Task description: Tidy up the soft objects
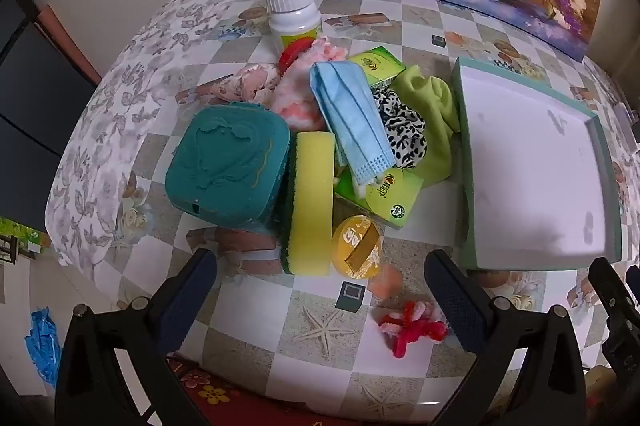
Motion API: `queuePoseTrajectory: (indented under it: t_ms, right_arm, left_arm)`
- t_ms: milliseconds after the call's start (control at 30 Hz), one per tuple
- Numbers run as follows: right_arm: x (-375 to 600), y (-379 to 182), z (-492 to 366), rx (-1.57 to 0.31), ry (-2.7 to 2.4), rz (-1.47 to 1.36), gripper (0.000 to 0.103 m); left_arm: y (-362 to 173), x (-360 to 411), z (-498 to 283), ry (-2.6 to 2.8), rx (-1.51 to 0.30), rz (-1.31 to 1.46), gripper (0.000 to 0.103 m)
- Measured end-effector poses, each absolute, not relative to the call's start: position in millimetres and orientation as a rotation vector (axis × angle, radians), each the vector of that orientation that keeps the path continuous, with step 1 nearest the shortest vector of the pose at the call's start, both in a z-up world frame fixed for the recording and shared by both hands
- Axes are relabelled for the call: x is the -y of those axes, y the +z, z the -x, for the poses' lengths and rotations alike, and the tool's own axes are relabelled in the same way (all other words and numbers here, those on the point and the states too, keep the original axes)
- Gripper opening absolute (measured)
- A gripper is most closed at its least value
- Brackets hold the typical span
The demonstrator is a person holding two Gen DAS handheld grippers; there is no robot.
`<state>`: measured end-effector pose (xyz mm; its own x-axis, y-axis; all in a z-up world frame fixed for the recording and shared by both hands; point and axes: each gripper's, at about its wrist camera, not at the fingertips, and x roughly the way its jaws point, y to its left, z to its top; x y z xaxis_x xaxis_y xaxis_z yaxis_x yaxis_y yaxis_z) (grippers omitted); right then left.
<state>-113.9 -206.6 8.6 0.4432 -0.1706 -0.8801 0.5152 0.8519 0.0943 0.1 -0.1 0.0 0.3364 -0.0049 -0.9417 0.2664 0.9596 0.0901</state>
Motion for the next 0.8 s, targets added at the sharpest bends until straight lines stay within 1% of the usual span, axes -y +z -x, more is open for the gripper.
queuePoseTrajectory:
  t_ms: [800]
  right_arm:
    - [204.6, 7.9, 114.3, -1.042, -0.453, -0.356, 0.103]
  left_arm:
    - [3.0, 3.2, 1.0, -0.196, -1.215, -0.236, 0.103]
